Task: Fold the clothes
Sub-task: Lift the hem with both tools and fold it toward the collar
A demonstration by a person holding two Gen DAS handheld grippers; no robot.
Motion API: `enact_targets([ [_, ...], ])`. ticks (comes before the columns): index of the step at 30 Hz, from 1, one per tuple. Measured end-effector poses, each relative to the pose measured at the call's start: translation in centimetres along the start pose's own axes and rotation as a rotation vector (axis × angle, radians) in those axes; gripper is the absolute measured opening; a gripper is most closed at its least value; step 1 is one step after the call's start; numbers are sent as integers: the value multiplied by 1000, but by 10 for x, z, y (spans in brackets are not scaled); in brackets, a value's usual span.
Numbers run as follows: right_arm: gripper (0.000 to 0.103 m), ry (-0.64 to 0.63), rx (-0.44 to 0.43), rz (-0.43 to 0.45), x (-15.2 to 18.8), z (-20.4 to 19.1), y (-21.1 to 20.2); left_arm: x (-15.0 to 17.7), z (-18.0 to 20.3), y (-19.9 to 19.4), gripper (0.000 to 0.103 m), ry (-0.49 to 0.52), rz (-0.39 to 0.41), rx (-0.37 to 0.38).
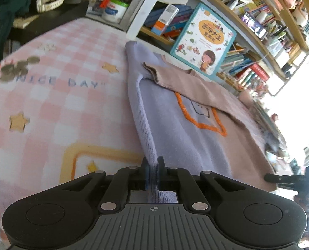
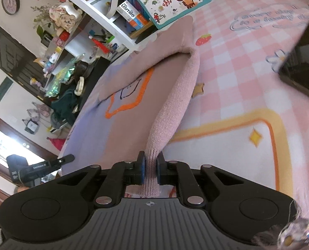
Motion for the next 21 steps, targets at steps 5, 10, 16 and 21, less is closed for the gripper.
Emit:
enact_targets([
  [5, 9, 33, -66, -22, 20, -18, -21, 23, -5, -20, 5, -72, -52, 32],
  [10, 9, 47, -134, 62, -3, -29, -24, 7, 3, -34, 5, -196, 27, 176],
  [16, 9, 50, -224, 297, -70, -36, -28, -48, 30, -44, 5, -310, 240, 405],
  [21, 9, 127, -265, 463, -123, -24, -25, -95, 41, -31, 5, -421, 373, 509],
])
Point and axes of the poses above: each gripper's, at about its wrist camera, not at the fingertips, and y roughly the way its jaws point, z to its right, x to its underside, the point moved 10 cm from there along y, roughly the way its jaws point, and after that the axes turned 14 degrees about -y, right-handed, at the moved point
